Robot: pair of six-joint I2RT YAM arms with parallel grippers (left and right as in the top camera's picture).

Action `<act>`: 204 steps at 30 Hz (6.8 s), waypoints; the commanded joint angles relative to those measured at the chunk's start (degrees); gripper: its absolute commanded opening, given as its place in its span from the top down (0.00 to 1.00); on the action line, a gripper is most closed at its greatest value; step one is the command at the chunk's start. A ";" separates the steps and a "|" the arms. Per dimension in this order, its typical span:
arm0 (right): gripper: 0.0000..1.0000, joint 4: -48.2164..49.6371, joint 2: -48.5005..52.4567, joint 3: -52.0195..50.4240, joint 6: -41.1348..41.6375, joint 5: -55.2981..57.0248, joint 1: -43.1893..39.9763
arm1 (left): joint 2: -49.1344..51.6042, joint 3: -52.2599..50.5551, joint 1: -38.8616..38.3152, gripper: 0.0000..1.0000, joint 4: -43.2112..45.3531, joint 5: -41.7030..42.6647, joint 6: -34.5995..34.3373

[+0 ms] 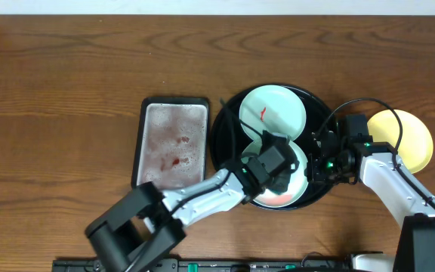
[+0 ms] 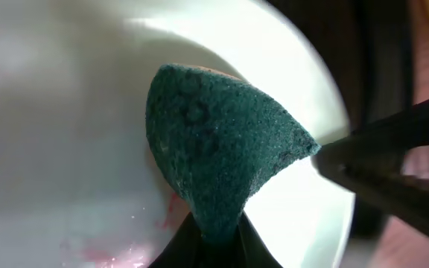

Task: Clean dirty plates on tray and stack at the side
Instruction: 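Scrub the pale green plate with the sponge while the right gripper holds it, then return the sponge to the soapy tray with the left gripper, then lift the pale green plate off the black tray with the right gripper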

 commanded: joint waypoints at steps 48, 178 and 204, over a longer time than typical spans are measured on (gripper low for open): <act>0.99 -0.11 0.50 -0.13 -0.74 0.28 0.17 | -8.66 -0.11 1.05 0.92 -8.02 -20.83 7.91; 0.99 13.20 -28.24 -1.29 -14.27 78.18 43.63 | -21.03 -5.51 33.51 0.27 -33.22 -8.76 12.37; 0.99 18.05 -28.24 -1.31 -23.89 80.65 47.17 | -21.03 -5.51 33.51 0.27 -33.22 -8.76 12.39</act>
